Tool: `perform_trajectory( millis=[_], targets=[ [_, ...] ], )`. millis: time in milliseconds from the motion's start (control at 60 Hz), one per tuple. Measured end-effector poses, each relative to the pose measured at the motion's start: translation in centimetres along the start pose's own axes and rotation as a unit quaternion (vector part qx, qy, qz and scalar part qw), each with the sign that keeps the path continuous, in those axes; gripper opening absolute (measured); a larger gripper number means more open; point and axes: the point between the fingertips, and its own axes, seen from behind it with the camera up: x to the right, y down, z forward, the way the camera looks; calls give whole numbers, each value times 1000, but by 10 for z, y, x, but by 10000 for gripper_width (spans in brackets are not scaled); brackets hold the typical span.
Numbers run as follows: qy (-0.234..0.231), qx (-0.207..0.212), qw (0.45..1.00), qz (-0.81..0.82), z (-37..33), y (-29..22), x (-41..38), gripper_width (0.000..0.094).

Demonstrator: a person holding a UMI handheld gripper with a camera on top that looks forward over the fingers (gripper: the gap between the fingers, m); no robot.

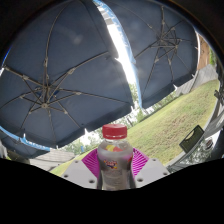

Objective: Pour water

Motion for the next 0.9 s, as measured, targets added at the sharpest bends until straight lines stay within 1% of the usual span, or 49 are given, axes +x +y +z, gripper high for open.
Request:
perform_trajectory(
  millis=[33,100,117,150,200,267,300,367,450,483,500,517,533,550,633,700,833,850,867,900],
  targets=[
    [21,-7,998,-60,1,5,24,362],
    [58,-43,986,-152,2,35,81,362],
    [60,-66,983,-158,-3,47,84,362],
    [69,-96,976,-185,-5,63,106,363],
    [80,-151,962,-212,-15,106,137,363],
    [91,-212,944,-237,-29,160,176,363],
    [93,-231,936,-248,-33,160,192,364],
    [98,-250,929,-255,-41,187,209,363],
    [89,-269,930,-235,-46,201,218,363],
    [85,-284,928,-225,-53,217,222,363],
    [82,-287,928,-222,-55,213,223,365],
    [76,-271,933,-224,-52,205,221,362],
    [74,-276,931,-226,-54,205,227,362],
    [74,-277,931,-226,-52,219,220,363],
    [73,-277,934,-213,-57,208,224,363],
    [72,-275,934,-215,-55,212,223,370],
    [81,-285,928,-225,-58,209,224,547],
    [81,-288,926,-231,-59,210,224,588],
    [81,-291,923,-238,-60,210,226,650],
    [88,-297,917,-252,-63,208,230,797]
  ],
)
